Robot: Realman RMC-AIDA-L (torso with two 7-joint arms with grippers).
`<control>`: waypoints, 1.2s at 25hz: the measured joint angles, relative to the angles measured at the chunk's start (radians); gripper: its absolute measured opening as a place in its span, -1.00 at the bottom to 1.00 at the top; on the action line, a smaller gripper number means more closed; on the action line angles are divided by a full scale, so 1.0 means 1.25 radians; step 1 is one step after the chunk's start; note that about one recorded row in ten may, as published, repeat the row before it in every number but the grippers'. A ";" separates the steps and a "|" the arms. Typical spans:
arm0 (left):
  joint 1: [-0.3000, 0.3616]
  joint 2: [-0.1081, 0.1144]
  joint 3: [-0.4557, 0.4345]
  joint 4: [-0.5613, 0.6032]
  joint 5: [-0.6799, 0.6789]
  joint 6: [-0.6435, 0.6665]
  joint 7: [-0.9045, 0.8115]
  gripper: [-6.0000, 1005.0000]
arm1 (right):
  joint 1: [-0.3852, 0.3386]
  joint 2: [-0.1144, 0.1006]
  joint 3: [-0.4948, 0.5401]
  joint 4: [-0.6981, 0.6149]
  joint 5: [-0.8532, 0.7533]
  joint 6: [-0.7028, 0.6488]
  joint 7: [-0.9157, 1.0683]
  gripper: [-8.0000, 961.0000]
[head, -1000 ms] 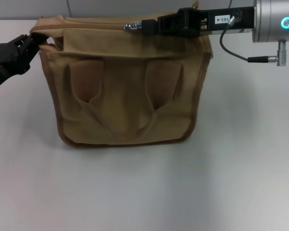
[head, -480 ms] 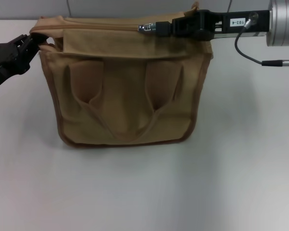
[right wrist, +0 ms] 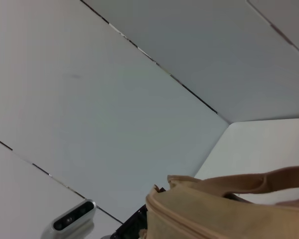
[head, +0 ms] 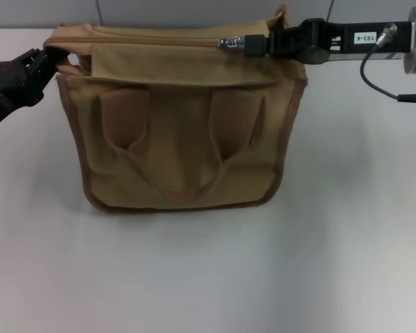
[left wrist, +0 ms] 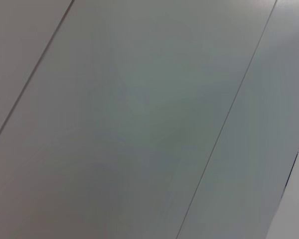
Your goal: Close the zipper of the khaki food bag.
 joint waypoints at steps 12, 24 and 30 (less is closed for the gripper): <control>-0.003 0.000 0.000 0.000 0.001 -0.003 0.000 -0.94 | -0.017 -0.009 0.023 -0.004 -0.010 -0.010 0.000 -0.97; -0.003 0.000 0.000 0.000 0.001 -0.007 0.000 -0.94 | -0.029 -0.017 0.035 -0.005 -0.018 -0.016 0.000 -0.97; -0.003 0.000 0.000 0.000 0.001 -0.009 0.000 -0.94 | -0.033 -0.021 0.057 -0.005 -0.039 -0.018 0.000 -0.97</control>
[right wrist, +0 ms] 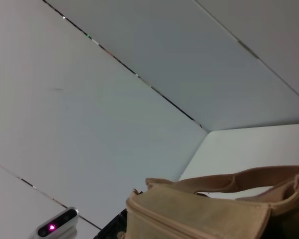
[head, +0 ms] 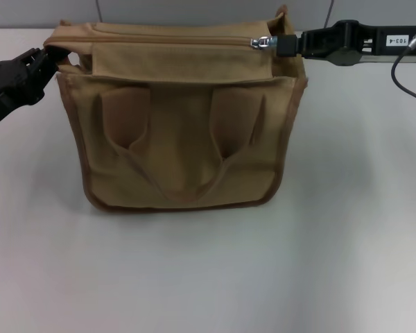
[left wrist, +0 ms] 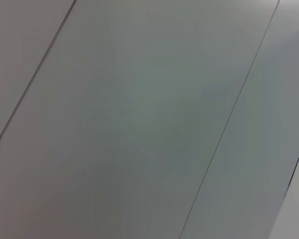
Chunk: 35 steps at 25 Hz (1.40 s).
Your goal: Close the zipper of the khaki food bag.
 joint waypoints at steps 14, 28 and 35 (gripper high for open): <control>-0.002 0.002 0.000 0.000 0.000 -0.003 0.000 -0.94 | -0.004 -0.001 0.007 0.000 -0.009 0.000 0.000 -0.97; -0.002 0.001 0.001 0.000 0.000 -0.004 0.000 -0.94 | -0.005 0.003 0.007 -0.001 -0.005 -0.008 0.000 -0.83; 0.000 0.001 0.001 0.000 0.000 -0.003 0.000 -0.94 | -0.004 0.005 0.007 -0.002 -0.004 -0.009 -0.001 -0.72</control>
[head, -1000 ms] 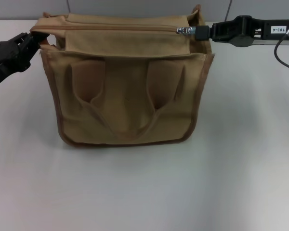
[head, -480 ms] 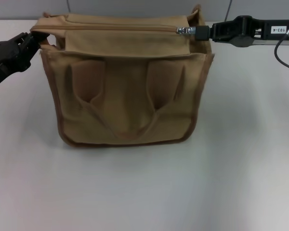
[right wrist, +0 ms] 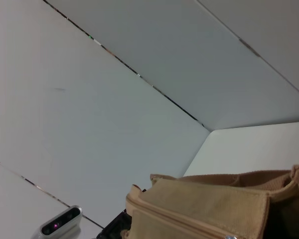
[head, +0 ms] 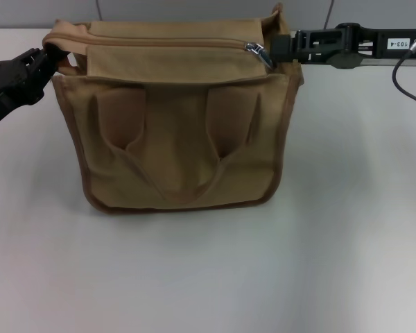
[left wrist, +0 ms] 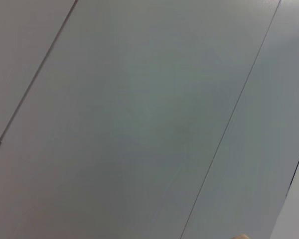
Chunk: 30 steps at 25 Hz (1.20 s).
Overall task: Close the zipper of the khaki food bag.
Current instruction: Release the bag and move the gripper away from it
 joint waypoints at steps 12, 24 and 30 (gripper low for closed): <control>-0.002 0.001 0.003 0.000 0.000 0.000 0.000 -0.94 | -0.023 0.025 0.115 0.003 0.002 -0.073 -0.204 0.41; -0.002 0.005 0.007 0.000 0.004 0.000 -0.006 -0.94 | -0.191 0.121 0.195 0.010 -0.059 -0.309 -0.838 0.48; -0.002 0.009 0.016 0.000 0.006 0.003 -0.008 -0.93 | -0.209 0.122 0.186 0.078 -0.187 -0.294 -0.953 0.48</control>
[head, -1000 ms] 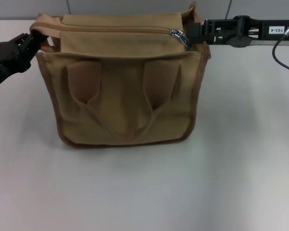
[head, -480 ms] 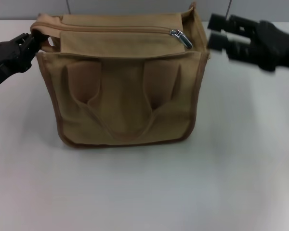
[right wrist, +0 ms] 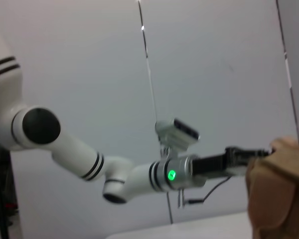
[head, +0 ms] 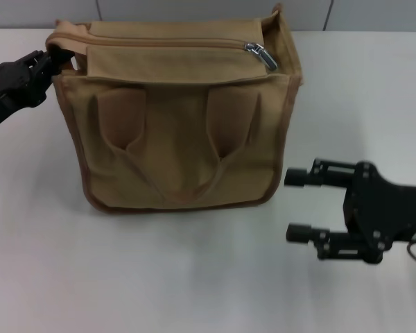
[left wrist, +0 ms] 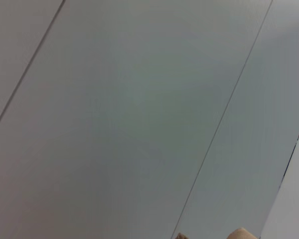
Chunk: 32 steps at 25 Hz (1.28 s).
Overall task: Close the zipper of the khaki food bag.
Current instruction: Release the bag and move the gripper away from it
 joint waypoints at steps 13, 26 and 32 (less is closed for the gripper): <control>-0.003 0.017 0.005 0.014 0.041 0.002 -0.099 -0.93 | 0.000 0.002 0.000 0.012 -0.010 0.020 -0.005 0.48; -0.016 0.128 0.009 0.111 0.217 0.183 -0.298 -0.04 | 0.006 0.002 0.001 0.012 -0.011 0.042 0.015 0.48; -0.022 0.132 0.000 0.118 0.223 0.273 -0.259 0.46 | 0.008 0.006 0.001 0.019 -0.011 0.055 0.016 0.48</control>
